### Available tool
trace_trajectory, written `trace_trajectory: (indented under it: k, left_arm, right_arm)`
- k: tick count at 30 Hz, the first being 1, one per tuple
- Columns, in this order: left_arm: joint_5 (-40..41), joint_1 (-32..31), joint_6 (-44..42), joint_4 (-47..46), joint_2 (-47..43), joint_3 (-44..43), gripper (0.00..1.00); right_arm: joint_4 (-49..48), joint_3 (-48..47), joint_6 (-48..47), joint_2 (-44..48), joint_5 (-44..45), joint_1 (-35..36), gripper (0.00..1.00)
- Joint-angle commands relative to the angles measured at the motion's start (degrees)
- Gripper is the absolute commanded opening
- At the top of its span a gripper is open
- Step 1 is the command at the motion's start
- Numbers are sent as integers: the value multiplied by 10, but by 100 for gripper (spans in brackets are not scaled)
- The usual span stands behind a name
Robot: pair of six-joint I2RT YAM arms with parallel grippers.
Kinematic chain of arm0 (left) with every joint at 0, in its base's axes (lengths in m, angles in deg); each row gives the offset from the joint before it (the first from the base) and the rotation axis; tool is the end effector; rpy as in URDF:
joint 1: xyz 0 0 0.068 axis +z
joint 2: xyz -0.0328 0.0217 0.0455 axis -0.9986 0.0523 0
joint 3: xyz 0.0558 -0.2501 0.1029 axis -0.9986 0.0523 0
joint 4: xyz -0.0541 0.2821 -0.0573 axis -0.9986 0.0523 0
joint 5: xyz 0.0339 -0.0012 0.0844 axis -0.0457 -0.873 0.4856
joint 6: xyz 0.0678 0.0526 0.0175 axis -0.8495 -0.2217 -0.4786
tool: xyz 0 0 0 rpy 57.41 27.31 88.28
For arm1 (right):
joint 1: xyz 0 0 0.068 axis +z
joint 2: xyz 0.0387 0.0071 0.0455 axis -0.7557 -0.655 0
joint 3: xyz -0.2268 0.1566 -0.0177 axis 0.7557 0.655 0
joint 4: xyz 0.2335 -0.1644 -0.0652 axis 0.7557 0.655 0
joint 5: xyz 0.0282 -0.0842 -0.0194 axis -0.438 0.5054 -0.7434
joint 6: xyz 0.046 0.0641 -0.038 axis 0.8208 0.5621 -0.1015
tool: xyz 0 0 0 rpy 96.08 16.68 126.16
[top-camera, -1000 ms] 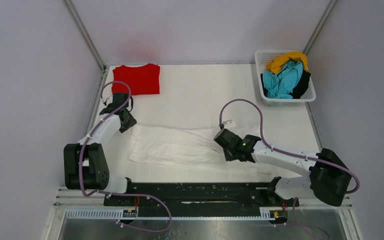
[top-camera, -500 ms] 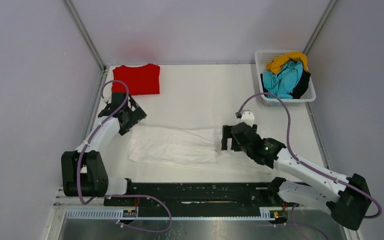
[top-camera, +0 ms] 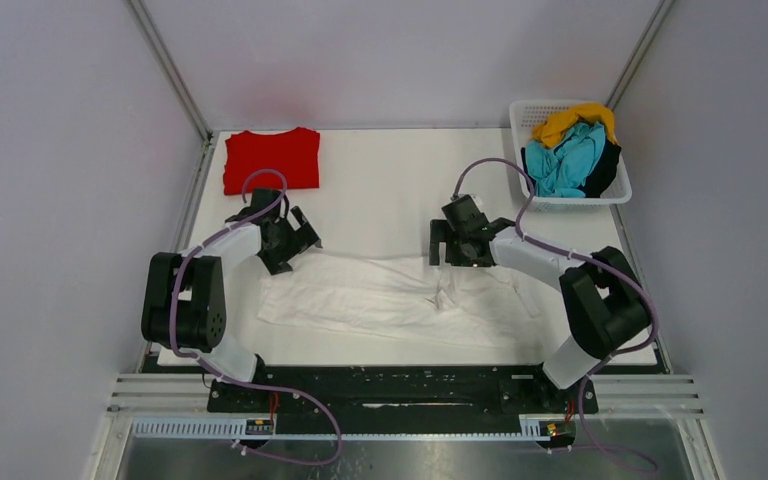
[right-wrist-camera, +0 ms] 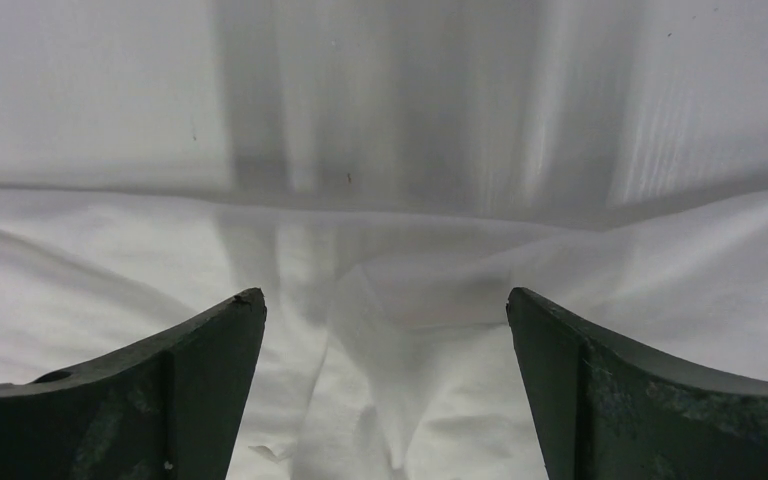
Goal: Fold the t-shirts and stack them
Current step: Fold the other side of the tshirt into a rectangle
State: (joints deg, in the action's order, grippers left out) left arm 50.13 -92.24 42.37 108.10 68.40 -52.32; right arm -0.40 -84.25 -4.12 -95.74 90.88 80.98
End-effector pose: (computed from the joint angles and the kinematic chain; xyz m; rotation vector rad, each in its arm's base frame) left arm 0.3427 -0.0405 0.1136 -0.7854 2.6125 -0.3979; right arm 0.3279 0.1888 0.1414 -0.0264 2.4930 0.2302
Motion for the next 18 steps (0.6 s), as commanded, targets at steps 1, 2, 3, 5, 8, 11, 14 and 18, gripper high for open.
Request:
trace_trajectory:
  k: [1,2,3,5,8,11,14,18]
  left_arm:
    - [23,2,-5,-9,3,-1,99]
    - [26,2,-5,-9,4,-1,99]
    - [29,2,-5,-9,5,-1,99]
    - [32,2,-6,-7,6,-4,99]
    - [43,2,-8,-2,3,-6,99]
    - [58,4,-10,5,0,-7,99]
    - [60,8,-9,7,-6,-7,99]
    - [61,8,-10,7,-10,-5,99]
  right_arm:
    - [31,4,-22,-3,-27,-2,100]
    - [37,20,-18,6,-24,-2,100]
    - [45,36,-7,16,-21,-2,100]
    - [63,73,11,46,-20,-1,99]
    - [106,125,39,103,-1,16,100]
    - [182,164,88,177,39,61,99]
    - [294,188,177,263,75,118,100]
    - [336,227,239,359,25,160,99]
